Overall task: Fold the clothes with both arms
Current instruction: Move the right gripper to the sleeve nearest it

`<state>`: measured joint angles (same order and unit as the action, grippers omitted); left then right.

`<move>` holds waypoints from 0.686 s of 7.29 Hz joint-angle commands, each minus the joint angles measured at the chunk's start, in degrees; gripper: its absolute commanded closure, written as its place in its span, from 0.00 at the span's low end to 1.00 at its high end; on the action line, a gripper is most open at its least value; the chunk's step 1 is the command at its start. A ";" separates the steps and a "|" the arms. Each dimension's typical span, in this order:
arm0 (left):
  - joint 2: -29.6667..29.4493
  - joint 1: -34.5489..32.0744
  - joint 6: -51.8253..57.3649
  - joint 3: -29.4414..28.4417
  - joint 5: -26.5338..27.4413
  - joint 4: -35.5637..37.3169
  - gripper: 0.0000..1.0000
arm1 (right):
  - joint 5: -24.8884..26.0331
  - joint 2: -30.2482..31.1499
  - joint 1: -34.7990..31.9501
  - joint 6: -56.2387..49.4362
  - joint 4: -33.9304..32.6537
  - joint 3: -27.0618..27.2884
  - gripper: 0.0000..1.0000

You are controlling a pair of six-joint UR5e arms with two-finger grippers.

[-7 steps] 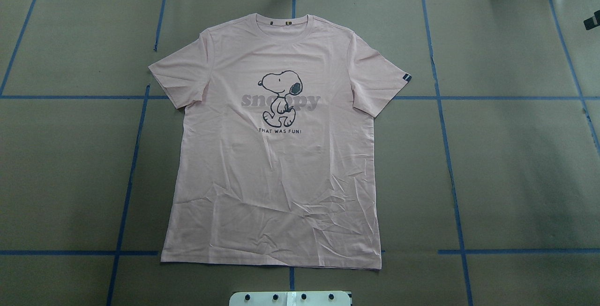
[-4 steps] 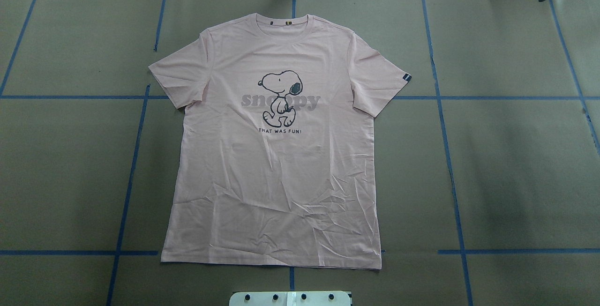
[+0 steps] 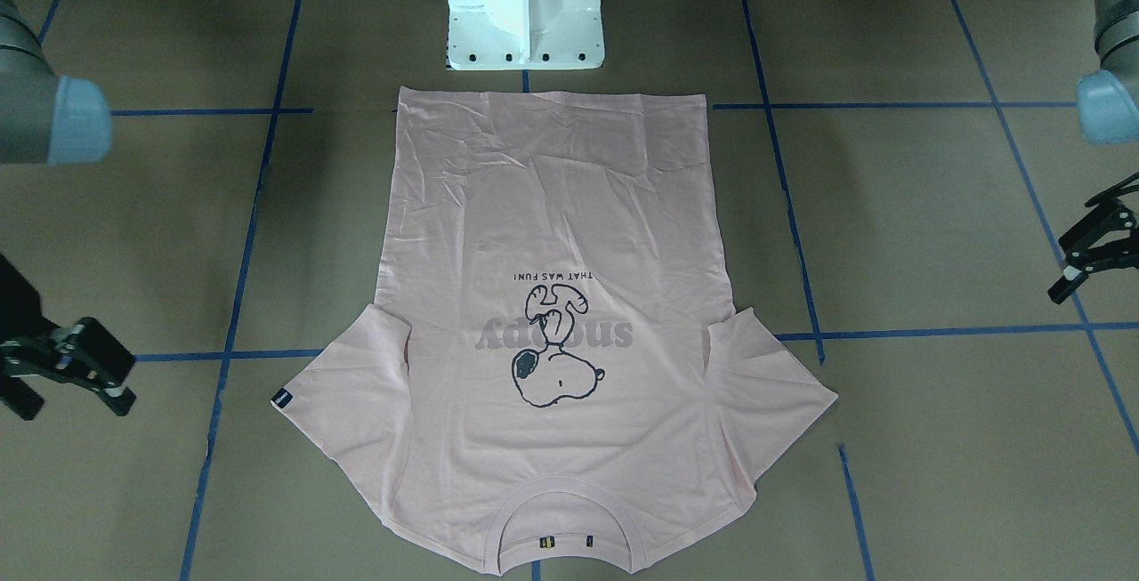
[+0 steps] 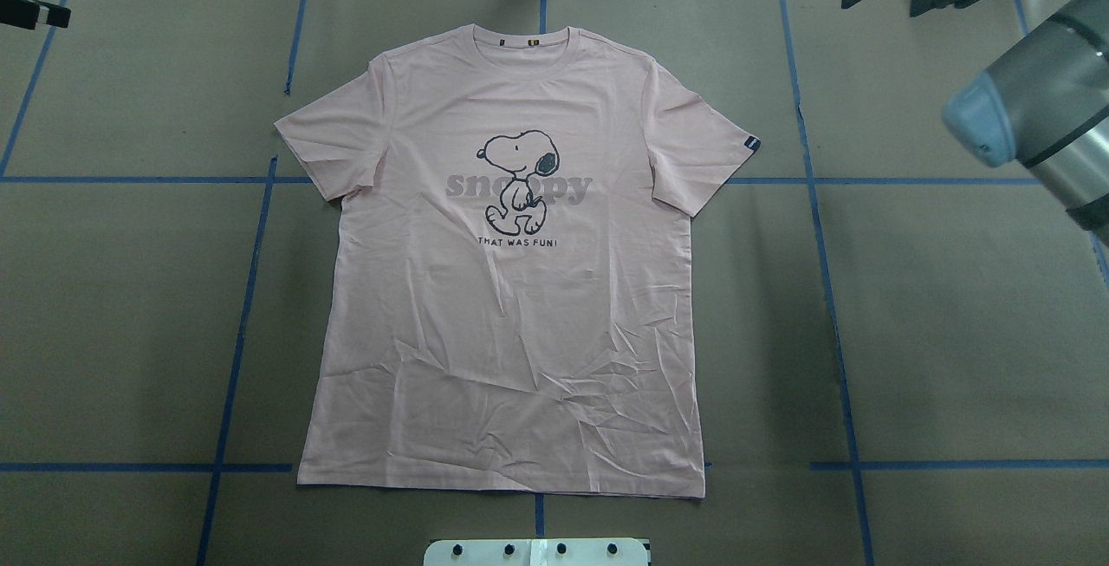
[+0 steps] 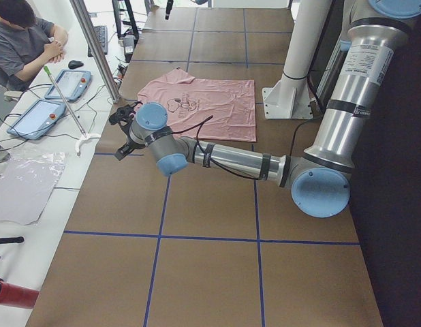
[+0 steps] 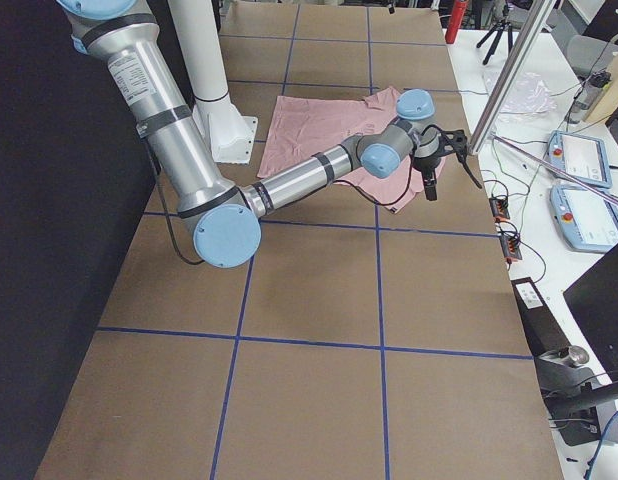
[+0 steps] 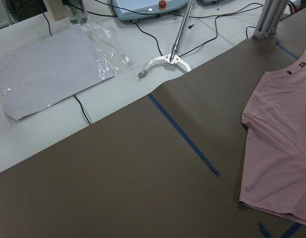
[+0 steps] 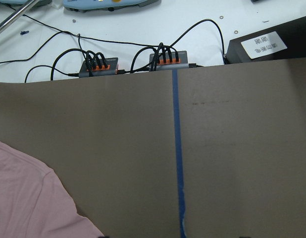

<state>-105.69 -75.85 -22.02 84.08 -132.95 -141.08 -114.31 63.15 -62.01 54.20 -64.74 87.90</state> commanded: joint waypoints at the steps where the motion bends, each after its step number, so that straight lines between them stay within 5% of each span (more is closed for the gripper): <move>1: -0.13 1.05 -2.05 0.12 -0.03 -0.43 0.00 | 10.30 -0.13 8.89 5.74 2.87 -1.41 0.32; 5: -0.31 1.05 -2.15 0.38 -0.03 -0.43 0.00 | 14.98 -0.22 14.27 5.91 13.58 -11.51 0.37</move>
<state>-105.98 -74.76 -24.16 84.35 -132.98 -141.50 -100.95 62.90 -49.20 60.02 -53.84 79.17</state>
